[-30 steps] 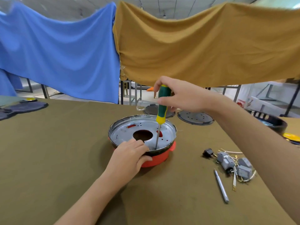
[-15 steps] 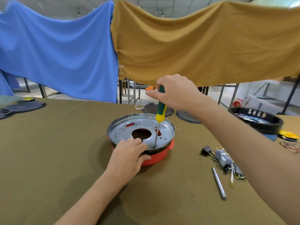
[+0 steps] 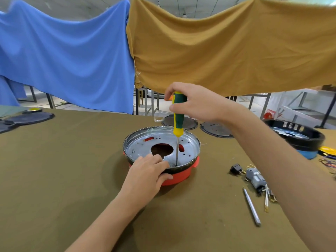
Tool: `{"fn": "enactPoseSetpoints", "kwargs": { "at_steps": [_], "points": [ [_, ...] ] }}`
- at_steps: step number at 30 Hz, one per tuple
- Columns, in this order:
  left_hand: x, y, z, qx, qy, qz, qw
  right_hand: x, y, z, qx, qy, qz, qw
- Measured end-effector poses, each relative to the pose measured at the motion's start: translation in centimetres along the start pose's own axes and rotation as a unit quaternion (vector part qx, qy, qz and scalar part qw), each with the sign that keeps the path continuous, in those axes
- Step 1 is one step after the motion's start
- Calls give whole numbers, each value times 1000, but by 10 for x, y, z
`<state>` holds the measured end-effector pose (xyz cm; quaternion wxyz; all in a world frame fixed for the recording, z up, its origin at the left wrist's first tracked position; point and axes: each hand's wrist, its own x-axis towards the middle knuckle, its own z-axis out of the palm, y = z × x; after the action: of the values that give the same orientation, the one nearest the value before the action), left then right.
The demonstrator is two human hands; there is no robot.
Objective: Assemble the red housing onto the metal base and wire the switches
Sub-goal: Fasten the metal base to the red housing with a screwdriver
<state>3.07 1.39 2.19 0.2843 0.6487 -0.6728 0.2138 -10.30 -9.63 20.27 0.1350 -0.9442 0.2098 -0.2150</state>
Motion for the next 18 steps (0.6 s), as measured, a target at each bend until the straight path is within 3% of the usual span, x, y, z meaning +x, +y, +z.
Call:
{"fn": "enactPoseSetpoints", "kwargs": {
  "at_steps": [5, 6, 10, 12, 15, 18],
  "points": [
    [0, -1, 1, -5, -12, -3, 1000, 2, 1, 18, -201, 148, 40, 968],
    [0, -1, 1, -6, -11, -4, 1000, 2, 2, 21, -197, 144, 44, 969],
    [-1, 0, -1, -10, -9, -4, 1000, -5, 6, 12, 32, 33, 10, 999],
    [0, -1, -1, -8, -11, -2, 1000, -9, 10, 11, 41, 76, -6, 996],
    [-2, -1, -1, -17, -10, 1, 1000, -9, 9, 25, -35, 185, 32, 982],
    [-3, 1, -2, -29, -5, -4, 1000, -6, 6, 35, 1, 187, 29, 982]
  ]
}}
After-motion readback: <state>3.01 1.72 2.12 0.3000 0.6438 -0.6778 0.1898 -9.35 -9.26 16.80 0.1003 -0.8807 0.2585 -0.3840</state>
